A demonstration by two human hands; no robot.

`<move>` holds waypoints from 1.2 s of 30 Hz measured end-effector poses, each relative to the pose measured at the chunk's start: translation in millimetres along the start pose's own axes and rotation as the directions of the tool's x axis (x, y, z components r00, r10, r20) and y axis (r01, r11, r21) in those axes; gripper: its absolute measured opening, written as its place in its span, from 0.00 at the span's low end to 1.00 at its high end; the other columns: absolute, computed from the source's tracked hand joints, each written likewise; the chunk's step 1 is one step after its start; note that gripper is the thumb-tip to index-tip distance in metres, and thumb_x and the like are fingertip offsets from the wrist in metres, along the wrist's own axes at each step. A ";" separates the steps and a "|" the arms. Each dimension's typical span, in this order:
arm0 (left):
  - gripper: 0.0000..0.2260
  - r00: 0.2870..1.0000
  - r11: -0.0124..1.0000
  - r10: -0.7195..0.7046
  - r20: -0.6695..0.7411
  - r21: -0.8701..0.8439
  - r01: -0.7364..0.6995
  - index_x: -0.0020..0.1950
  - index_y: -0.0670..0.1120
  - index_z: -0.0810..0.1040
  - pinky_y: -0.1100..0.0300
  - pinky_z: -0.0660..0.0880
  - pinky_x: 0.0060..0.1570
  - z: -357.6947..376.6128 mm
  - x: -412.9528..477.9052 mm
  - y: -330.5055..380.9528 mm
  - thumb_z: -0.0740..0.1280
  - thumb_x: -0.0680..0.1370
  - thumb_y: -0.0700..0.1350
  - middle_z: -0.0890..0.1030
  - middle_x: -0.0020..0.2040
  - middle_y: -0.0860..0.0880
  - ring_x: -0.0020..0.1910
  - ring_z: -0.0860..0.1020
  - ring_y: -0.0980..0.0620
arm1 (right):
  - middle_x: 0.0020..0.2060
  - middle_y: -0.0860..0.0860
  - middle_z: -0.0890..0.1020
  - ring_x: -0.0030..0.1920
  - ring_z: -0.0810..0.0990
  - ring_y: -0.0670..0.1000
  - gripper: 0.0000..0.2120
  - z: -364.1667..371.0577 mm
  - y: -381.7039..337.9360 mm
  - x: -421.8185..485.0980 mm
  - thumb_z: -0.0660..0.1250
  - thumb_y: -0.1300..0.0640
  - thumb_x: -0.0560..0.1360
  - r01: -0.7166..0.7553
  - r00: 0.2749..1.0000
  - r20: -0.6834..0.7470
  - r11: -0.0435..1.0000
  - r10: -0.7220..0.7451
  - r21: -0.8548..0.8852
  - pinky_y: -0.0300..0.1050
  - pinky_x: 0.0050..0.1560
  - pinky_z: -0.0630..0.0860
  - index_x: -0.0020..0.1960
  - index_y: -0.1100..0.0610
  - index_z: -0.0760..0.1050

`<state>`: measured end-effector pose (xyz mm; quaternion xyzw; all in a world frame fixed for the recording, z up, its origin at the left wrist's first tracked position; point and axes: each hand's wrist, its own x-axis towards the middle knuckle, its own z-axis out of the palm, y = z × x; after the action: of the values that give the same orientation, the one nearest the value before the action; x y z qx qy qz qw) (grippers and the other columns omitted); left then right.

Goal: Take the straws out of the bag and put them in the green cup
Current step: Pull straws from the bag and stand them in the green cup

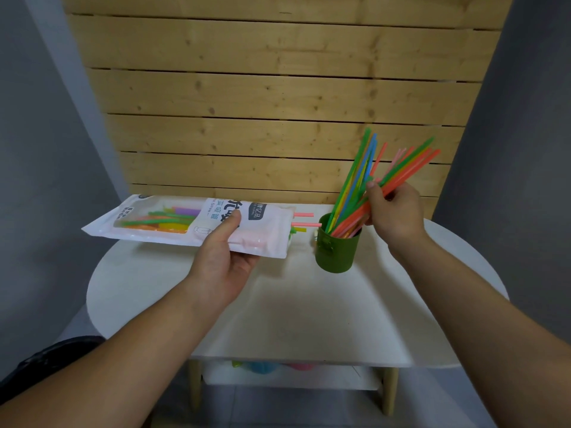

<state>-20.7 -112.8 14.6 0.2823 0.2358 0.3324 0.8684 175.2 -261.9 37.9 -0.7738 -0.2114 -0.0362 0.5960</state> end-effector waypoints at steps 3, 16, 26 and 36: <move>0.10 1.000 1.000 0.000 0.006 0.019 0.000 0.60 0.47 0.77 0.48 0.84 0.47 -0.6 -1.2 0.8 0.70 0.79 0.41 0.88 0.51 0.46 0.47 0.87 0.49 | 0.37 0.55 0.82 0.36 0.83 0.54 0.14 -3.4 -0.8 8.5 0.62 0.51 0.81 -0.008 1.000 0.003 0.998 0.008 -0.059 0.54 0.38 0.83 0.47 0.61 0.77; 0.09 1.000 0.999 0.005 0.016 0.032 -0.005 0.58 0.48 0.78 0.50 0.85 0.45 4.2 -4.7 -0.2 0.70 0.79 0.41 0.88 0.49 0.47 0.47 0.87 0.50 | 0.49 0.58 0.79 0.44 0.83 0.56 0.31 -20.7 5.2 -18.8 0.79 0.43 0.66 -0.349 0.924 0.149 0.936 0.353 -0.053 0.53 0.40 0.83 0.56 0.60 0.69; 0.08 0.999 0.999 0.010 0.050 0.042 -0.012 0.57 0.49 0.79 0.51 0.85 0.45 8.3 -9.7 -3.1 0.70 0.79 0.41 0.88 0.48 0.48 0.46 0.87 0.50 | 0.41 0.57 0.77 0.32 0.80 0.52 0.13 8.2 -25.6 -69.9 0.66 0.47 0.79 -0.558 0.763 0.545 0.780 0.348 0.284 0.44 0.33 0.79 0.51 0.58 0.77; 0.10 0.997 0.998 0.017 0.073 0.066 -0.022 0.60 0.48 0.79 0.51 0.85 0.44 9.7 -9.9 -4.3 0.69 0.79 0.40 0.88 0.50 0.48 0.46 0.87 0.50 | 0.36 0.57 0.81 0.34 0.81 0.49 0.04 18.1 -26.9 -69.5 0.70 0.67 0.76 -0.543 0.805 0.512 0.719 0.299 0.434 0.38 0.38 0.82 0.50 0.65 0.81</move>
<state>-19.6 -125.7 21.1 0.3253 0.2126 0.3224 0.8631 98.5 -259.3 35.7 -0.5808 -0.1453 0.3288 0.7304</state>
